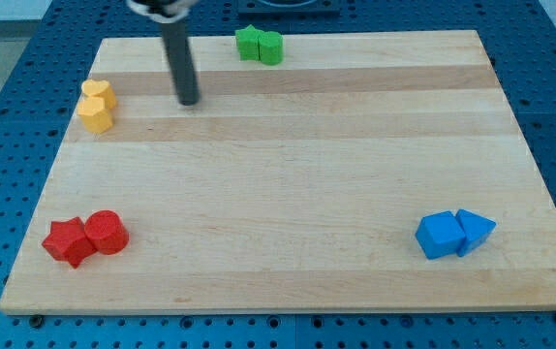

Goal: Separate the green blocks from each other

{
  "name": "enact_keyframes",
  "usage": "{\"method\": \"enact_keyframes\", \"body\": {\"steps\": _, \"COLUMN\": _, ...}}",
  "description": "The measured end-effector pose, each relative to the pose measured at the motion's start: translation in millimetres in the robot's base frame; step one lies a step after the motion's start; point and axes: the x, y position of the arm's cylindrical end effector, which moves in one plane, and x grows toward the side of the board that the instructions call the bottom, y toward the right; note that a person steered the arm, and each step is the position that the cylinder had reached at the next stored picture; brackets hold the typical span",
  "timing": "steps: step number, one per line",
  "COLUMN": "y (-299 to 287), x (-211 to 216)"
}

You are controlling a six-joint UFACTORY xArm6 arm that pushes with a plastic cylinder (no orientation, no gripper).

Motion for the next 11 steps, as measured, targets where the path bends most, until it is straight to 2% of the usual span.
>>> {"method": "enact_keyframes", "body": {"steps": 1, "y": -37, "x": -40}}
{"method": "enact_keyframes", "body": {"steps": 2, "y": -39, "x": -102}}
{"method": "enact_keyframes", "body": {"steps": 3, "y": -27, "x": -131}}
{"method": "enact_keyframes", "body": {"steps": 4, "y": 1, "x": -131}}
{"method": "enact_keyframes", "body": {"steps": 6, "y": 179, "x": -124}}
{"method": "enact_keyframes", "body": {"steps": 7, "y": 192, "x": -110}}
{"method": "enact_keyframes", "body": {"steps": 10, "y": 85, "x": -118}}
{"method": "enact_keyframes", "body": {"steps": 11, "y": 95, "x": -103}}
